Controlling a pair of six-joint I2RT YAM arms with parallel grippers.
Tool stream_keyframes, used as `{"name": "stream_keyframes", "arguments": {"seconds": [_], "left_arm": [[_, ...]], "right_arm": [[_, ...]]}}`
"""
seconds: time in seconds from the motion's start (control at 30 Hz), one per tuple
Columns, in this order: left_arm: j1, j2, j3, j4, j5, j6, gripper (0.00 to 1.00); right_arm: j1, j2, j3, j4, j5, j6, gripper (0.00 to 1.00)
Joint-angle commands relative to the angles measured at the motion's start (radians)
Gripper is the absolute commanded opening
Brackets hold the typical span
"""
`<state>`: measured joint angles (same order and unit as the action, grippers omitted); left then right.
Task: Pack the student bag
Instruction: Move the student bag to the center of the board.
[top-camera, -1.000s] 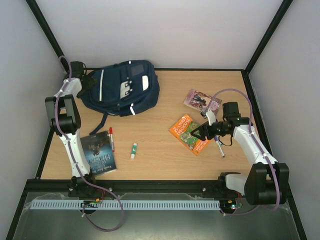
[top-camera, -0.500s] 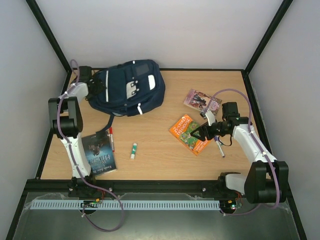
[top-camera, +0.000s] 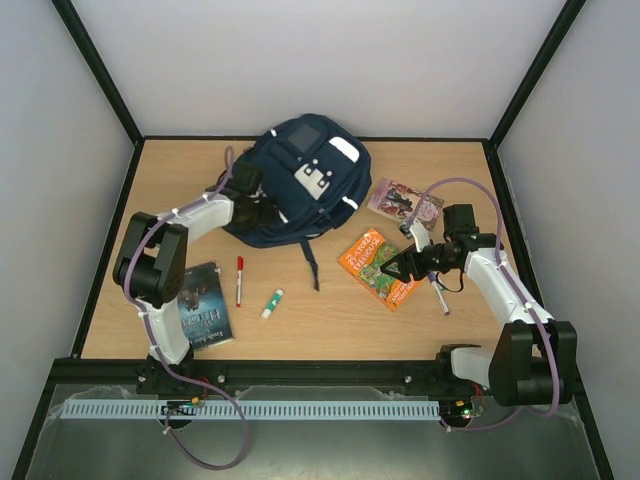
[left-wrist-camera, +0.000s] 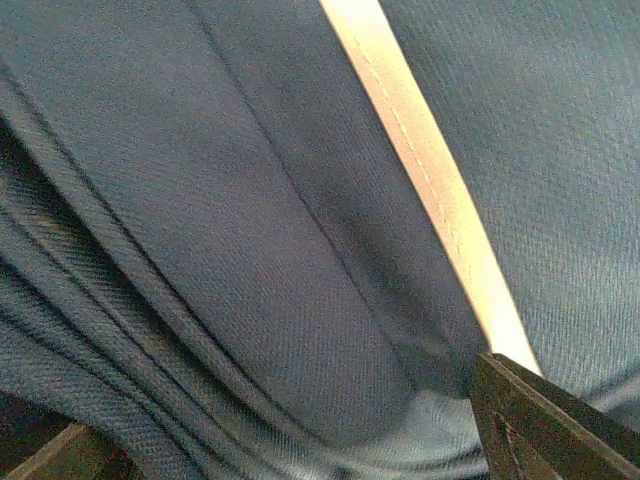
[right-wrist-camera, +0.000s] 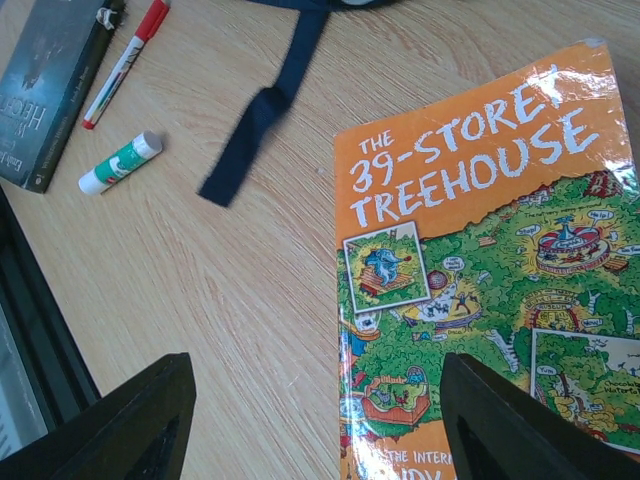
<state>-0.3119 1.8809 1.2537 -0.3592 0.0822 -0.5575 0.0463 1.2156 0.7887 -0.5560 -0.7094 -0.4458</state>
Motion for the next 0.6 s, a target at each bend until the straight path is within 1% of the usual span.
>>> {"name": "stream_keyframes", "arguments": {"seconds": [0.0, 0.07, 0.13, 0.23, 0.33, 0.4, 0.5, 0.57], "left_arm": [[-0.098, -0.074, -0.035, -0.097, 0.058, -0.019, 0.85], [-0.125, -0.114, -0.025, -0.135, 0.039, -0.006, 0.89], [-0.129, -0.166, -0.017, -0.163, 0.030, 0.006, 0.91], [-0.126, -0.238, 0.006, -0.201, -0.019, 0.036, 0.92], [-0.106, -0.277, 0.022, -0.218, -0.070, 0.067, 0.93], [-0.067, -0.275, 0.018, -0.196, -0.106, 0.068, 0.94], [0.025, -0.212, 0.037, -0.115, -0.148, 0.016, 0.96], [0.075, -0.147, 0.088, -0.055, -0.098, -0.010, 0.99]], "right_arm": [[0.004, 0.004, -0.007, -0.038, -0.009, -0.013, 0.68], [0.004, 0.002, -0.007, -0.038, -0.007, -0.012, 0.68], [0.004, 0.004, -0.006, -0.036, -0.006, -0.011, 0.68], [0.004, 0.004, -0.006, -0.036, -0.005, -0.011, 0.68], [0.004, 0.002, -0.008, -0.036, -0.005, -0.010, 0.68], [0.004, 0.001, -0.008, -0.036, -0.005, -0.009, 0.68], [0.004, 0.002, -0.008, -0.035, -0.006, -0.009, 0.68], [0.004, 0.002, -0.008, -0.035, -0.006, -0.008, 0.68]]}}
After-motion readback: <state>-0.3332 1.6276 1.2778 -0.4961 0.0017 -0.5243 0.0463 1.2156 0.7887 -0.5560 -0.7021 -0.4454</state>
